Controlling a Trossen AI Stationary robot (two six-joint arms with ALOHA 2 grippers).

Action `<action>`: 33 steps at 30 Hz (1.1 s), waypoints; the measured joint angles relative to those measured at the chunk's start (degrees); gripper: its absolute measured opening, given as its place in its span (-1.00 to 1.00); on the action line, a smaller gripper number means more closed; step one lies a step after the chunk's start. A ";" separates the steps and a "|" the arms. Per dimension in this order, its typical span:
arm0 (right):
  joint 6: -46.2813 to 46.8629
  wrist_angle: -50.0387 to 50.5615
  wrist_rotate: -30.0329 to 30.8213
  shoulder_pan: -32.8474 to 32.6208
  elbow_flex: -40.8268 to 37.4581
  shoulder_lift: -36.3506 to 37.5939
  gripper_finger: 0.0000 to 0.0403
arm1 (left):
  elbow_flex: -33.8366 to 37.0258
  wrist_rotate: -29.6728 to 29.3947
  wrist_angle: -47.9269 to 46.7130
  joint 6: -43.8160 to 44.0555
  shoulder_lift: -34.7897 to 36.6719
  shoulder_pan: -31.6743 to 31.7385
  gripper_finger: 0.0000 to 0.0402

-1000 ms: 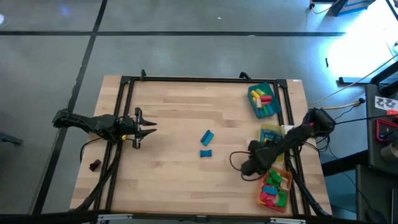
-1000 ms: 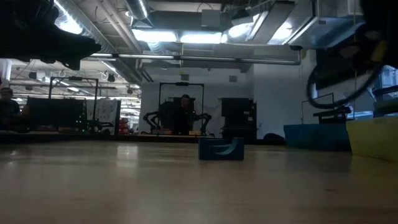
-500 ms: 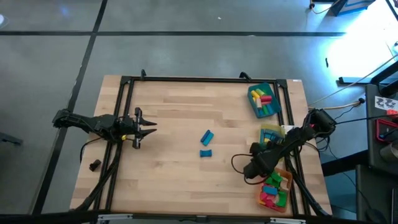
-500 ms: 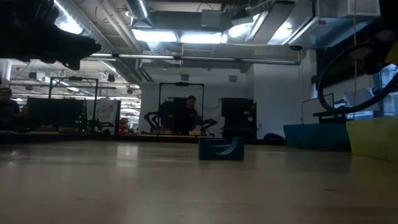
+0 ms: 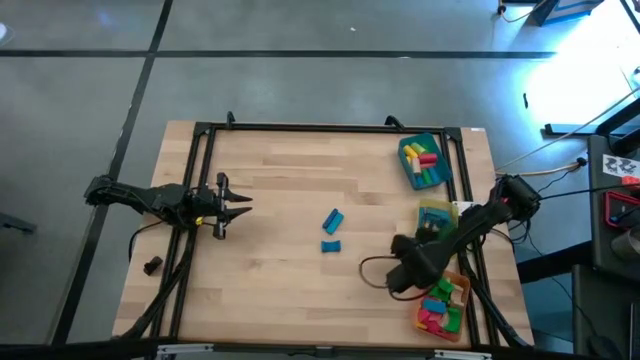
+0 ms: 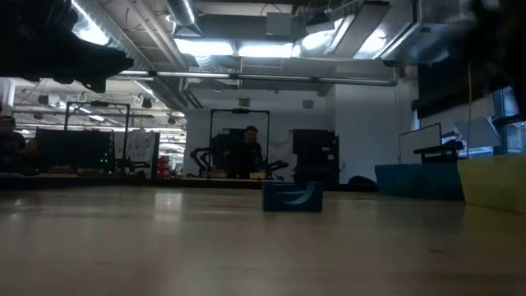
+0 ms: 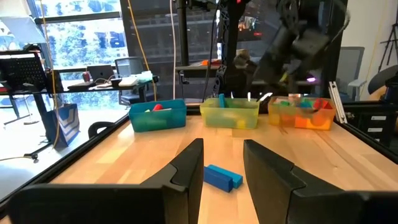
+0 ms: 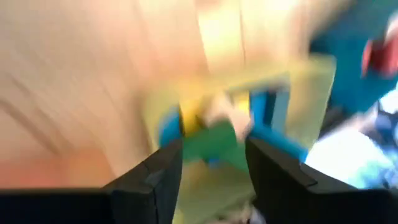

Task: Sort blocks by size
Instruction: Put the blue arch block into the orange bin

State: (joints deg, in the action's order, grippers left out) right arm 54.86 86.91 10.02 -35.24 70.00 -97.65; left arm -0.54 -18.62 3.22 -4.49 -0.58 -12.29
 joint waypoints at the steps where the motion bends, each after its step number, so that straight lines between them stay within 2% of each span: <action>1: -1.16 -1.37 2.08 0.00 1.53 0.00 -0.11 | 0.00 -0.01 0.00 0.00 0.00 0.00 -0.50; 5: -9.09 -13.82 7.98 0.31 5.46 0.02 -0.11 | 0.00 -0.01 -0.01 0.00 0.00 0.00 -0.50; 10: -23.43 -39.48 0.91 3.44 4.04 0.00 -0.11 | 0.00 0.01 0.00 0.00 0.00 0.00 -0.50; 13: -29.35 -49.69 -0.81 6.29 3.45 -0.02 -0.11 | 0.00 0.00 0.00 0.00 0.00 0.00 -0.50; 18: -35.87 -55.39 -0.52 10.77 3.39 -0.25 -0.11 | 0.00 0.01 0.00 0.00 0.00 0.00 -0.50; 24: -40.76 -61.69 -0.54 15.05 3.34 -4.62 -0.11 | 0.00 0.00 0.00 0.00 0.07 0.00 -0.50; 33: -44.38 -63.50 -0.58 19.40 3.34 -11.29 -0.11 | 0.00 0.00 0.00 0.00 0.04 0.00 -0.50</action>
State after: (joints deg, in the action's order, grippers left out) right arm 10.48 23.40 9.44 -15.85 73.34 -108.94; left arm -0.54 -18.62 3.22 -4.49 -0.54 -12.29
